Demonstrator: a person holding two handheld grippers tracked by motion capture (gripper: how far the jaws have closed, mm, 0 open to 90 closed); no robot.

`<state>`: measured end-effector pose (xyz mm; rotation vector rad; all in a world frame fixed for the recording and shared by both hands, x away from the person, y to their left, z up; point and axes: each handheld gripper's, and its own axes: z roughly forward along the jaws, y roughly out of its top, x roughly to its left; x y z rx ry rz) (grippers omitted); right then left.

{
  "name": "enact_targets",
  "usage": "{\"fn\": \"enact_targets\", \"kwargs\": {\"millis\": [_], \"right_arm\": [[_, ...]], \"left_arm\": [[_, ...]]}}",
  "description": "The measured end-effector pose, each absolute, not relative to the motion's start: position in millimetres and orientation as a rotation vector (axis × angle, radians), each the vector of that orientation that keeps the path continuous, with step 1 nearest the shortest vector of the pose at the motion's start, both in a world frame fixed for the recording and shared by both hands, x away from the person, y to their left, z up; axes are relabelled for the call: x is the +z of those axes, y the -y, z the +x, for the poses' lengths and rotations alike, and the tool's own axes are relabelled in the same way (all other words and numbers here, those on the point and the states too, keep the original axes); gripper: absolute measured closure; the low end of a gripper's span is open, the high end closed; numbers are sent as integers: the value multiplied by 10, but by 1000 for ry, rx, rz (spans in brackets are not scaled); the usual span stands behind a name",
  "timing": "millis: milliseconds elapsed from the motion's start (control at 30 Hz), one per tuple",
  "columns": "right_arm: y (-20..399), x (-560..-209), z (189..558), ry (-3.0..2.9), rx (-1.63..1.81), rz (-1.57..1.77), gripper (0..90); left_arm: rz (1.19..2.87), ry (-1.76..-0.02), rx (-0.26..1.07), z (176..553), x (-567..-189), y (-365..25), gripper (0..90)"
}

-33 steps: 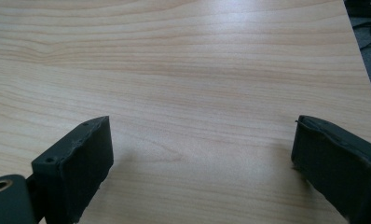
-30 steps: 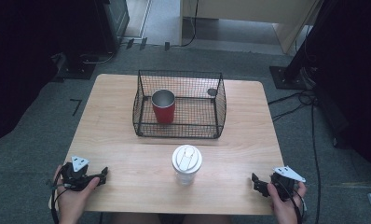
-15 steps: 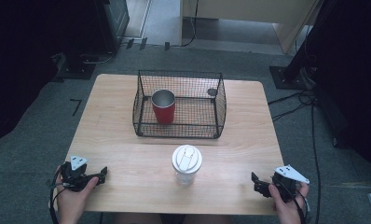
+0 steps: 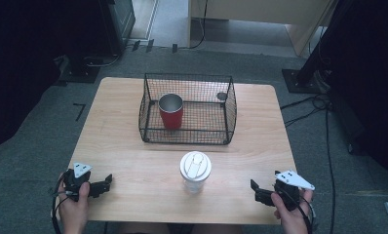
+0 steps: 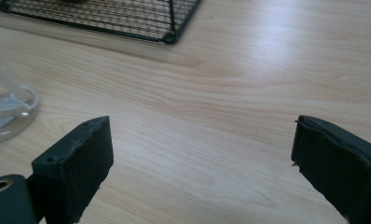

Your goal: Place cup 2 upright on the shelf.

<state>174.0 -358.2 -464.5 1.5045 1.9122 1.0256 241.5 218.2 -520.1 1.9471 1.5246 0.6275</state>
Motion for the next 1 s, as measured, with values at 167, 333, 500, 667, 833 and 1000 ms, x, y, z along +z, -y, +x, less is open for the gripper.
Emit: {"fn": "enact_targets", "kwargs": {"millis": [167,333,500,667,833,1000], "right_arm": [[3407,-4565,1729,-1964,1055,1435,59],[3270,-4483,1710,-1986,1097,1389,60],[3130,-4446,1696,-2012,1131,1353,60],[2990,-4443,1702,-2039,1174,1312,61],[2884,-4441,1703,-2057,1195,1285,61],[2773,-4424,1696,-2088,1228,1241,61]], "left_arm": [[1947,-1525,628,2415,-5201,-2182,21],[1947,-1524,628,2415,-5201,-2182,21],[1947,-1524,628,2415,-5201,-2182,21],[1947,-1524,628,2415,-5200,-2182,21],[1947,-1524,628,2415,-5201,-2182,21],[1947,-1524,629,2415,-5201,-2182,21]]}}
